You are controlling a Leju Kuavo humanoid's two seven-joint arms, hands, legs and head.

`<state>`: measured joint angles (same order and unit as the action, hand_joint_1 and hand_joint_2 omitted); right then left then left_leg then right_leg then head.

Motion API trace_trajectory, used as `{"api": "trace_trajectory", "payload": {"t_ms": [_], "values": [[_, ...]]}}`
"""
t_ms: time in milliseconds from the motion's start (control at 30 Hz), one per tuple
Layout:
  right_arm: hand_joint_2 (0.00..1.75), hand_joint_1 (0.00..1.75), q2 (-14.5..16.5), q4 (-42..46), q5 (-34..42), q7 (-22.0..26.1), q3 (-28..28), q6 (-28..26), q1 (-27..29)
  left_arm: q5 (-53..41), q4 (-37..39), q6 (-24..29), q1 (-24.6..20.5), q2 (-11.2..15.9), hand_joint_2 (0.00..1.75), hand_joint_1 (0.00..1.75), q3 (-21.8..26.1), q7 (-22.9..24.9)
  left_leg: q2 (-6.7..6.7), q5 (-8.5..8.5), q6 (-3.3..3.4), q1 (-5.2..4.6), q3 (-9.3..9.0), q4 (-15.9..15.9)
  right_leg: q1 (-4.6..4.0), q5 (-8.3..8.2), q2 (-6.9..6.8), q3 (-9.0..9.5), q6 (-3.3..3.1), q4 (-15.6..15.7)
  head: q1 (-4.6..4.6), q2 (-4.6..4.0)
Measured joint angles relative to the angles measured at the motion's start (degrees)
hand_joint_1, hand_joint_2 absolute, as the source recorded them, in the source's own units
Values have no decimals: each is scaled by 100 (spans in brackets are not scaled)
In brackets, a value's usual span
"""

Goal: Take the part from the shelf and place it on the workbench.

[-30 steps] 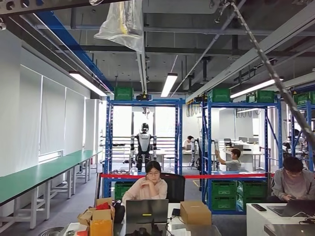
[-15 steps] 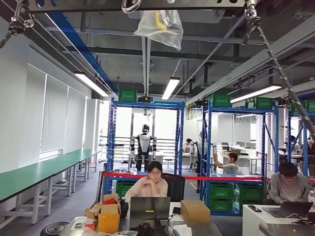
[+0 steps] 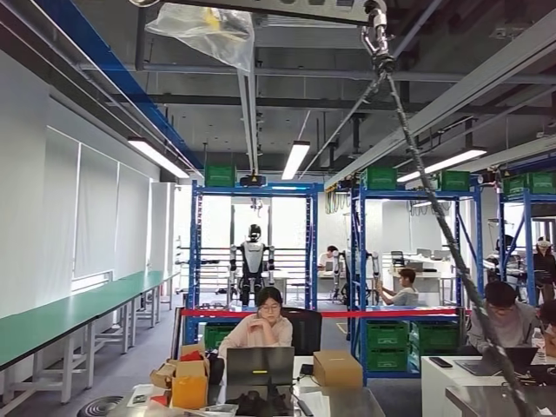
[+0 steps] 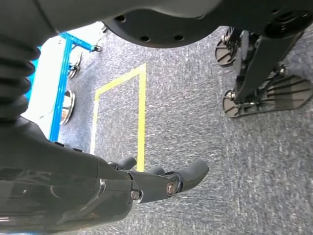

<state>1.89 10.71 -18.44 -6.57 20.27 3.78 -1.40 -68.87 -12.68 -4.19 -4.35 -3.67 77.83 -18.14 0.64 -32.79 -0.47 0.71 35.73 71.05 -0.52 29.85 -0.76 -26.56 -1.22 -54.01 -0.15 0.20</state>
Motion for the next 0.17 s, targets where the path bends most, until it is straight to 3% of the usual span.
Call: {"api": "trace_trajectory", "payload": {"t_ms": [67,100,167], "values": [[175,0,-3,0,-29,-1,1,3,-1,14,0,1,-8,-1,0,0,15,14,-2,229,7,9,-483,-759,-6,13,4,-109,34,-130,1,0],[175,0,-11,0,-55,-1,2,2,-2,23,0,0,-12,-9,0,0,21,20,-6,230,5,17,-656,-1077,-22,33,8,-164,47,-206,1,1],[175,0,-27,0,-102,-1,2,1,-5,39,0,-1,-17,-22,0,0,28,30,-16,168,30,22,-749,-1298,-50,54,14,-251,56,-310,1,1]]}}
